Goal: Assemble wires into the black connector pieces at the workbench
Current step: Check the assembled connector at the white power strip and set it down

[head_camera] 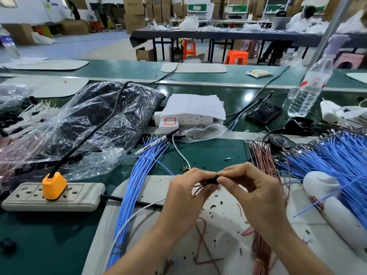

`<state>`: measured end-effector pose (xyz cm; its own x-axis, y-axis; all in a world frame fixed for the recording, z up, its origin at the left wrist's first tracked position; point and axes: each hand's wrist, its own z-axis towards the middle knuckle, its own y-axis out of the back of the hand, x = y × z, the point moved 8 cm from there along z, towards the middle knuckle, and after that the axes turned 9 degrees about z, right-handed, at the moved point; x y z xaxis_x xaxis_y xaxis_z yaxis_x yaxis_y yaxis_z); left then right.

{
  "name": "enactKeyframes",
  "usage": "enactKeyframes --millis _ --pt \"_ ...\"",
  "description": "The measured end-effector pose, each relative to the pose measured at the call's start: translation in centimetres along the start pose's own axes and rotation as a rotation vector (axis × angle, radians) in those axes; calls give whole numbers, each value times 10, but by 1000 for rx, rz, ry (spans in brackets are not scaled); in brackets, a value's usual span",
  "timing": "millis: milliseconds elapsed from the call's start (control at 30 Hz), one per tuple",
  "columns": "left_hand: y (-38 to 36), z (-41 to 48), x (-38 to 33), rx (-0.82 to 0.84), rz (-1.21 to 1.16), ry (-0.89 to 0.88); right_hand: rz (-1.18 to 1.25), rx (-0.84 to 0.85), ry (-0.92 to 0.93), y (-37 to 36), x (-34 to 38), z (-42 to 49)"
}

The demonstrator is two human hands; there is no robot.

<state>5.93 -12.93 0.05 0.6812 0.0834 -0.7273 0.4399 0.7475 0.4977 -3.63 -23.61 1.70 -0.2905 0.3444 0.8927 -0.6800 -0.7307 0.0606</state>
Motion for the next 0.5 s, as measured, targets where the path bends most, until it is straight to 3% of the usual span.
enactKeyframes --millis 367,500 --pt "-4 1 2 77 -89 46 542 31 -378 0 -35 -1" --pt "0 1 0 42 -57 22 412 84 -330 1 -33 -1"
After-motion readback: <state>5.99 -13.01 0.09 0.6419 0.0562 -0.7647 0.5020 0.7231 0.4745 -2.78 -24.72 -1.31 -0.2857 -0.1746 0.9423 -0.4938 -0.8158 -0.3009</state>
